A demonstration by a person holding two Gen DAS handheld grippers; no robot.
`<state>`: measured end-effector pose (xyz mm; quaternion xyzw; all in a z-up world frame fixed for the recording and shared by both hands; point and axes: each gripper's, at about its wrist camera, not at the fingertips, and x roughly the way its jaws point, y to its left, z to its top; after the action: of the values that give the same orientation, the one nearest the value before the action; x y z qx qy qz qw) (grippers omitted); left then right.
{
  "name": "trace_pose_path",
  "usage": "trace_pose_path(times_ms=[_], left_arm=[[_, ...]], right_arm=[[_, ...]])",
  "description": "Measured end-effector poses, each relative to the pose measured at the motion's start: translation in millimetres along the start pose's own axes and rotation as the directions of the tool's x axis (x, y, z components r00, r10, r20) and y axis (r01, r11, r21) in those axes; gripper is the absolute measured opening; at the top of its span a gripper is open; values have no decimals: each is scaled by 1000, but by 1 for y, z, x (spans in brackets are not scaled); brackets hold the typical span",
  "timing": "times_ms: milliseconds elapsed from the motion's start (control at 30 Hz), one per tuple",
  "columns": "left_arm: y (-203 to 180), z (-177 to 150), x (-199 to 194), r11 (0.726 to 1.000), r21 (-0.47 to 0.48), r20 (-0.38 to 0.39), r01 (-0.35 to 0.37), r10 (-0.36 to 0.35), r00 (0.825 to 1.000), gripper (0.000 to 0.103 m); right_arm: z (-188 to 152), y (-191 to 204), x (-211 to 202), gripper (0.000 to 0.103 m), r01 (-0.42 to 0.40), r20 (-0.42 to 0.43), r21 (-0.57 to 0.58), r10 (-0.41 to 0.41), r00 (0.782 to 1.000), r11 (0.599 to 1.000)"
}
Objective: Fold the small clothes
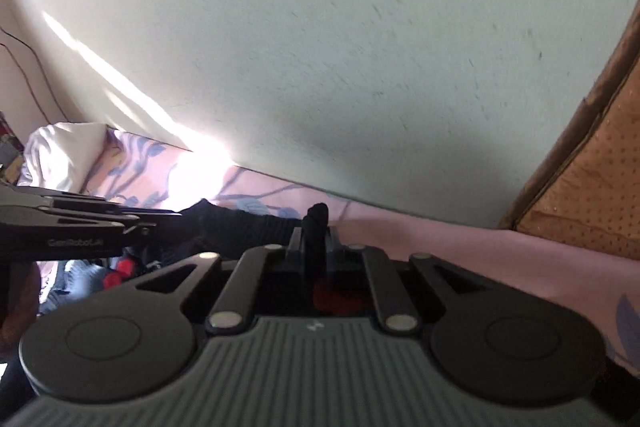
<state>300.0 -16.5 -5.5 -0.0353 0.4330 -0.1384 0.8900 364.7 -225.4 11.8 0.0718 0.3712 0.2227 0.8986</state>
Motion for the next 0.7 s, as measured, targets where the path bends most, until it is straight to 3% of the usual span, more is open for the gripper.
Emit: trace_pose_path(times_ms=[100, 200, 300, 433, 567, 667, 700], left_arm=[[2, -8, -42, 997, -34, 74, 75, -72, 995, 10], [-2, -34, -102, 991, -8, 175, 135, -132, 976, 10], [-7, -80, -156, 985, 37, 252, 168, -172, 952, 10], [-8, -155, -202, 976, 59, 275, 208, -216, 937, 10], [-14, -221, -213, 977, 76, 220, 199, -211, 952, 15], [-14, -251, -209, 982, 77, 154, 175, -185, 970, 17], [-12, -257, -212, 980, 69, 144, 187, -195, 970, 17]], right_arm=[[-1, 25, -54, 11, -41, 100, -48, 46, 994, 998], [-26, 58, -114, 11, -57, 171, -149, 83, 982, 987], [-72, 89, -169, 11, -45, 225, -244, 102, 969, 969], [-155, 115, -216, 11, -6, 277, -308, 96, 956, 951], [-231, 131, -218, 11, 79, 257, -311, 4, 967, 947], [-255, 132, -202, 18, 108, 191, -251, -61, 980, 962], [-257, 133, -207, 23, 101, 211, -241, -50, 976, 965]])
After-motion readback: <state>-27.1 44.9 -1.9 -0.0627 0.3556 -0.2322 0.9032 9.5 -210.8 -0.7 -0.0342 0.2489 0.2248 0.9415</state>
